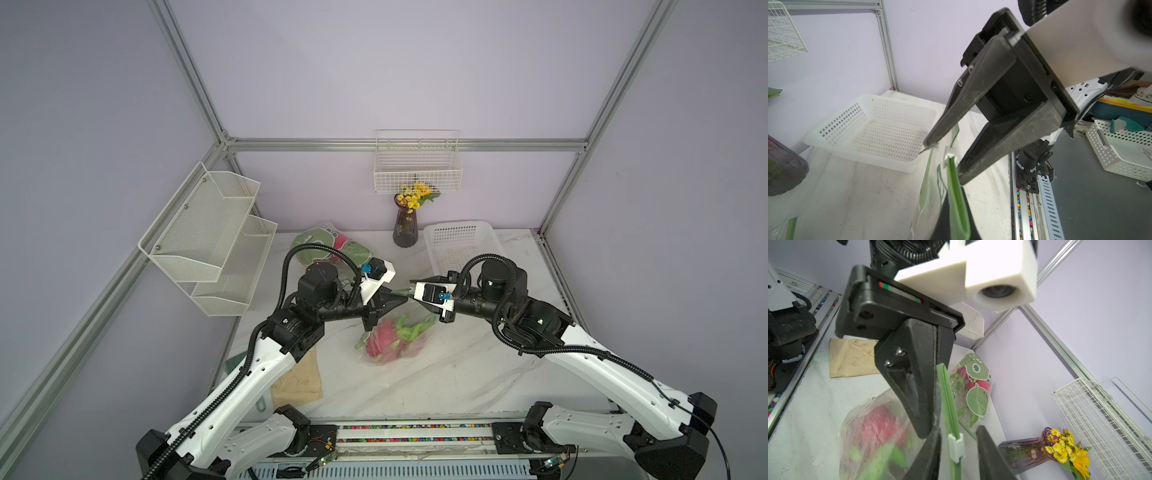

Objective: Open the zip-top bag and take out the dragon fruit
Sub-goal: Unzip the zipper on the zipper food storage bag.

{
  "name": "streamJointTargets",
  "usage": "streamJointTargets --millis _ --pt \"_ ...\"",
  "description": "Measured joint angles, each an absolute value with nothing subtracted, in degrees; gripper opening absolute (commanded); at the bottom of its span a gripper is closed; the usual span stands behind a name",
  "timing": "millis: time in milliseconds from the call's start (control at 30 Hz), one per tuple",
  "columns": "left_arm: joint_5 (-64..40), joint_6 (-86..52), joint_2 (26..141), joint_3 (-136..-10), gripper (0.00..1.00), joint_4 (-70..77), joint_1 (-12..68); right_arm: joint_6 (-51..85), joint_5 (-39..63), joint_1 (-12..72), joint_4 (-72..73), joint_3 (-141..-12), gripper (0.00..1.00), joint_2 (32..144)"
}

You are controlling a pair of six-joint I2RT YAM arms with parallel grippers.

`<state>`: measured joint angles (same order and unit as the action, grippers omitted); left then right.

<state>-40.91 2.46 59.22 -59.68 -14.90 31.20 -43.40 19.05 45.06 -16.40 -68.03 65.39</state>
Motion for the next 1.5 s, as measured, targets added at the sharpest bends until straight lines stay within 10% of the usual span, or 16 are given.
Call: streamJointTargets --millis 500,667,1500 --pt "-40.9 3.7 59.0 -59.7 0.0 -15.1 31.1 -43.7 20.5 45.1 -19.3 -68.9 0.19 65.8" --pt "-40.8 3.7 58.9 -59.7 0.0 -15.1 31.1 -43.5 20.7 45.1 -19.9 -69.6 0.0 66.0" --pt "-43.2 0.9 54.1 -65.4 0.0 -27.1 19.0 -42.0 26.7 36.4 -15.7 -63.9 0.0 64.2"
